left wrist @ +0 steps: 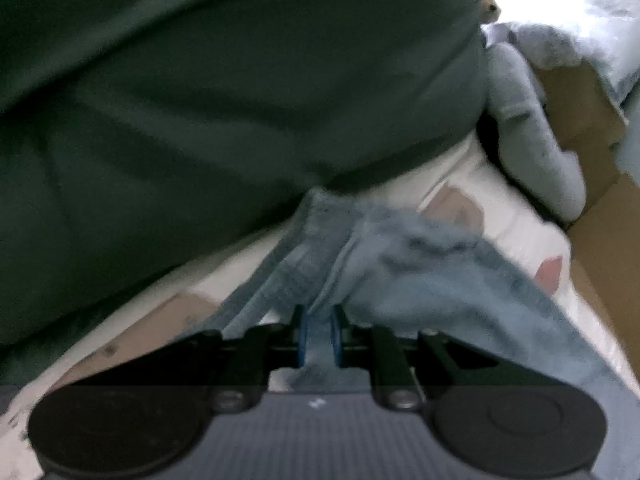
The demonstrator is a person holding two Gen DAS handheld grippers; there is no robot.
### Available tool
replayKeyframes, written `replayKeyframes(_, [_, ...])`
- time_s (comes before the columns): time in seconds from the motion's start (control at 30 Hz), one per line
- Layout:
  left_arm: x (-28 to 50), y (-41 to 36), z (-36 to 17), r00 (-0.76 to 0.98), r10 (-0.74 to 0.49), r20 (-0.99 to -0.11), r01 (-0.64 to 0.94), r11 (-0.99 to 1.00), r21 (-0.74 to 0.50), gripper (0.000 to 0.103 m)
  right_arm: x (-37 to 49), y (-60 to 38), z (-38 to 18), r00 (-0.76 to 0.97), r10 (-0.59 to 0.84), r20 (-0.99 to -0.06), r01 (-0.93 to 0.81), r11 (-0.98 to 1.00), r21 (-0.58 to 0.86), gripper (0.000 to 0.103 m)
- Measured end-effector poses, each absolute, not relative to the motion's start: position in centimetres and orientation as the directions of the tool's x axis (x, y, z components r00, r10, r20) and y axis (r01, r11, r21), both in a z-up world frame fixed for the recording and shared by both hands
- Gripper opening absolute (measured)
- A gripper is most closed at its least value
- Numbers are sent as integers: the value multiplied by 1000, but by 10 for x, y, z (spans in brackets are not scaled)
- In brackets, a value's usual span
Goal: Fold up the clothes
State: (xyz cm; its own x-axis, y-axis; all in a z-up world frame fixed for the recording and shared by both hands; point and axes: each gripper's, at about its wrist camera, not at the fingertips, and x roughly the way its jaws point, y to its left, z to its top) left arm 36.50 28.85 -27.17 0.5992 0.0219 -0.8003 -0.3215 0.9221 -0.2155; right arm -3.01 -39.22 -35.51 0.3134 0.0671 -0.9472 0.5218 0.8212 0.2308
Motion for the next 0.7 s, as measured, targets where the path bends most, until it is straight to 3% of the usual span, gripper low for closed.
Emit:
replayKeyframes(0.43, [436, 292, -337, 546, -7, -838, -361, 900, -243, 15, -24, -386, -377, 212, 84, -974, 549, 814, 190, 29])
replayKeyframes(0.7, [455, 271, -351, 527, 112, -843, -284, 957, -51, 15, -26, -387, -379, 215, 85, -973, 560, 806, 194, 29])
